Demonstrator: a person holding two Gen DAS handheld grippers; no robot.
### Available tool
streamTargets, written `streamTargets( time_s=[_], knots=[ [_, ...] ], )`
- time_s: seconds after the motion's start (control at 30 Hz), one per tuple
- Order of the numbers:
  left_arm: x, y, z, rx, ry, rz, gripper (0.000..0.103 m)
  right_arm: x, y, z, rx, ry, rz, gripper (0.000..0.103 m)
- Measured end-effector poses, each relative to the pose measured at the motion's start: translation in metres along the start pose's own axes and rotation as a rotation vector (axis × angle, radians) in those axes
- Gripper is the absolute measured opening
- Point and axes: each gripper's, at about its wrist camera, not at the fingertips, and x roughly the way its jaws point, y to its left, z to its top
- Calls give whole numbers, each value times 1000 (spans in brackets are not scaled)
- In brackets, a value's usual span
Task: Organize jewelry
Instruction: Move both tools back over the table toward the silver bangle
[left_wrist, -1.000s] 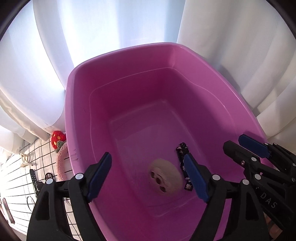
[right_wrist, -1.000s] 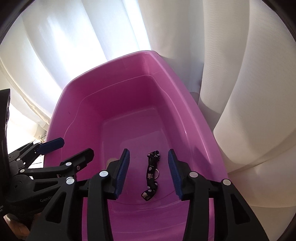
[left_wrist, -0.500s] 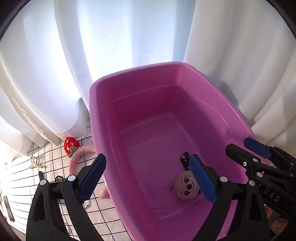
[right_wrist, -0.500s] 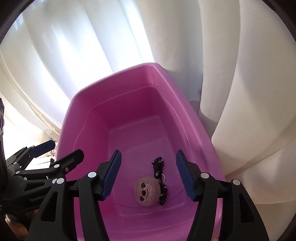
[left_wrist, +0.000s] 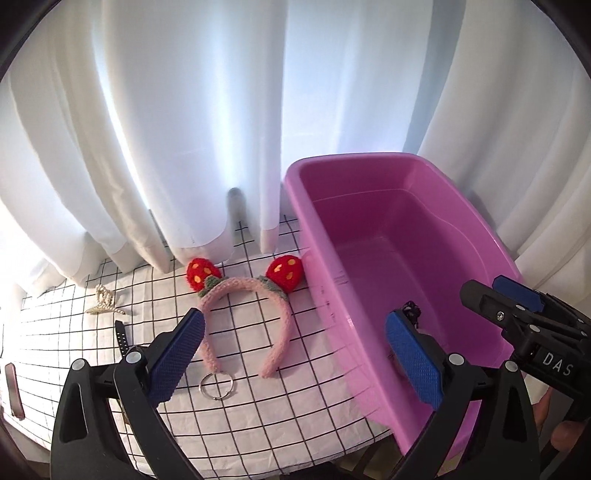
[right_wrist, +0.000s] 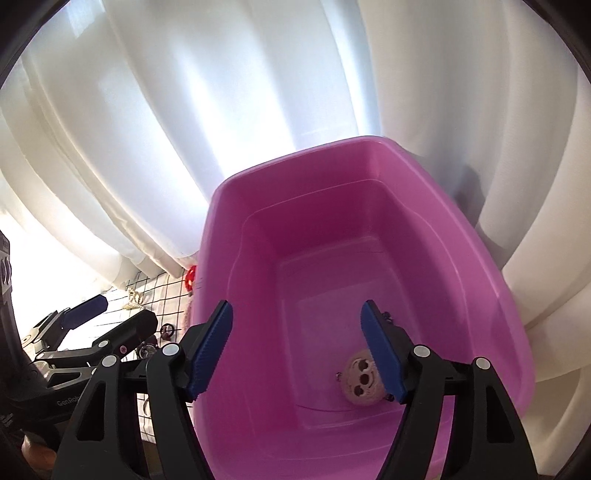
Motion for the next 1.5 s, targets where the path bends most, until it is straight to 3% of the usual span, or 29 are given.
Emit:
streamTargets(
  time_s=[0.53, 0.9, 1.23, 1.5],
  knots=[
    [-40, 189, -79, -218, 12, 93, 97, 30, 153, -64, -113, 71, 63, 69],
    [-53, 301, -142, -313, 71, 139, 97, 55, 221, -131, -91, 119, 42, 69],
    [-39, 347, -176, -321, 121, 158, 97, 72, 246, -176, -63, 151, 20, 69],
    [-8, 349, -198, -364, 154, 165, 97, 95, 225, -184, -72, 164, -36, 69]
  ],
)
